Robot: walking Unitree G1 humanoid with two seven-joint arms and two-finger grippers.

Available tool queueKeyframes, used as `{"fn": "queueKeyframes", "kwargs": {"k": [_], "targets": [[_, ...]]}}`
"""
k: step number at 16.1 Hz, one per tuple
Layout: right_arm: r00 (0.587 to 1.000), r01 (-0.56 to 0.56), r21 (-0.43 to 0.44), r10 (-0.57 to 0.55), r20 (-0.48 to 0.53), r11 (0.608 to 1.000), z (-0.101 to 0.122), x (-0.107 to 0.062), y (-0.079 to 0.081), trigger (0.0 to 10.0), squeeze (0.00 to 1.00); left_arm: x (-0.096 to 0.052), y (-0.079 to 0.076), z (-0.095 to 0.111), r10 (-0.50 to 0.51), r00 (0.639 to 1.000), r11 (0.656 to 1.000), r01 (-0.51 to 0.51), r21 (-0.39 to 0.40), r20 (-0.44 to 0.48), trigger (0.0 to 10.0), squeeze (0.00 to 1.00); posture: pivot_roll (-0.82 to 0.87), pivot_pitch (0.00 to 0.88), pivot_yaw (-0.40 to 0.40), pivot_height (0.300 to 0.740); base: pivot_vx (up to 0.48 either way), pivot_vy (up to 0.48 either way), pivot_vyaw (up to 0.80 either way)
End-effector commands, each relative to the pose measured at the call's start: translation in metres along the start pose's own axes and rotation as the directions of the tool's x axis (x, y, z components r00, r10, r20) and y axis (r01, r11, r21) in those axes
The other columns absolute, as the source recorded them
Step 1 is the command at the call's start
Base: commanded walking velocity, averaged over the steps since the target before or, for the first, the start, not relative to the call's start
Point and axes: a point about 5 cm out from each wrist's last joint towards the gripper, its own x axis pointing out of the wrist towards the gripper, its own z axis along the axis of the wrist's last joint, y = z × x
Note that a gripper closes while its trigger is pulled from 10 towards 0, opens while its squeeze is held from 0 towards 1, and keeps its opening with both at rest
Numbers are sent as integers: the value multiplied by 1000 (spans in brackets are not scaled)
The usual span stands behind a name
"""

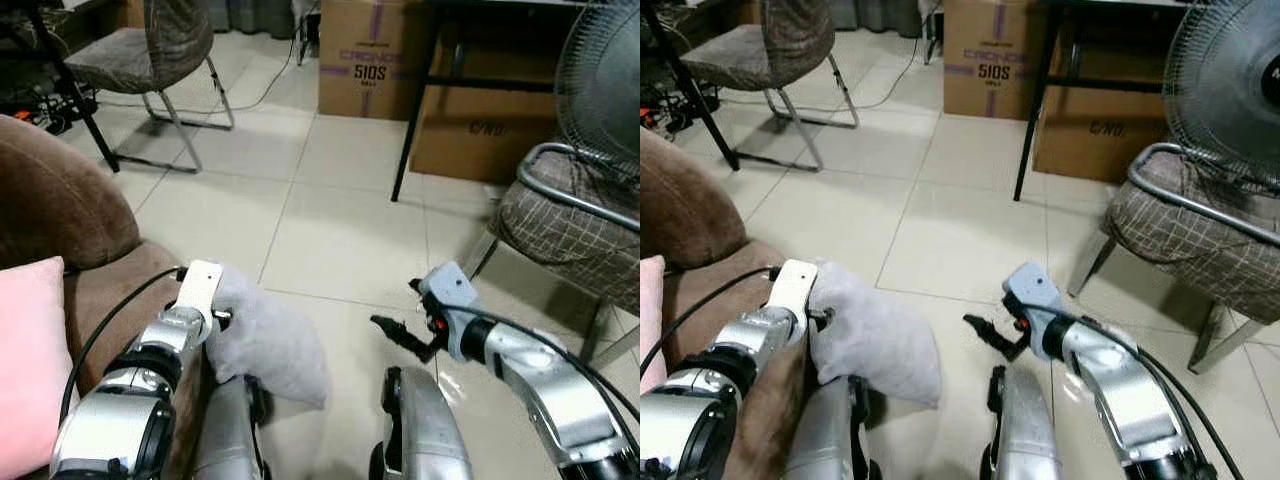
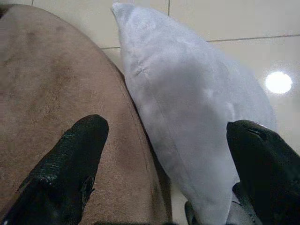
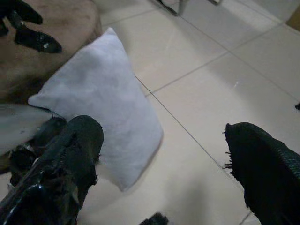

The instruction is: Move the pillow to the sofa from floor

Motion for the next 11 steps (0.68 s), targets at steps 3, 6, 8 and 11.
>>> {"fn": "queueKeyframes", "kwargs": {"k": [3, 6, 8, 11], "targets": [[1000, -23, 18, 24, -11, 1000, -4, -12, 16, 10000, 0, 1, -4, -4, 5, 999, 1000, -5, -1, 37, 10000, 0, -114, 92, 36, 552, 0, 0, 0], [999, 31, 6, -31, 33, 999, 12, -22, 16, 10000, 0, -2, 15, 7, 83, 988, 996, -87, 21, 133, 10000, 0, -123, 199, 37, 552, 0, 0, 0], [998, 50, 15, -51, 29, 999, 11, -30, 14, 10000, 0, -3, 27, 7, 133, 983, 991, -132, -18, 129, 10000, 0, -107, 252, 46, 552, 0, 0, 0], [998, 61, 37, -63, 27, 997, 13, -40, 24, 10000, 0, -6, 40, 2, 142, 982, 990, -140, -23, 126, 10000, 0, -99, 308, 63, 552, 0, 0, 0]]}}
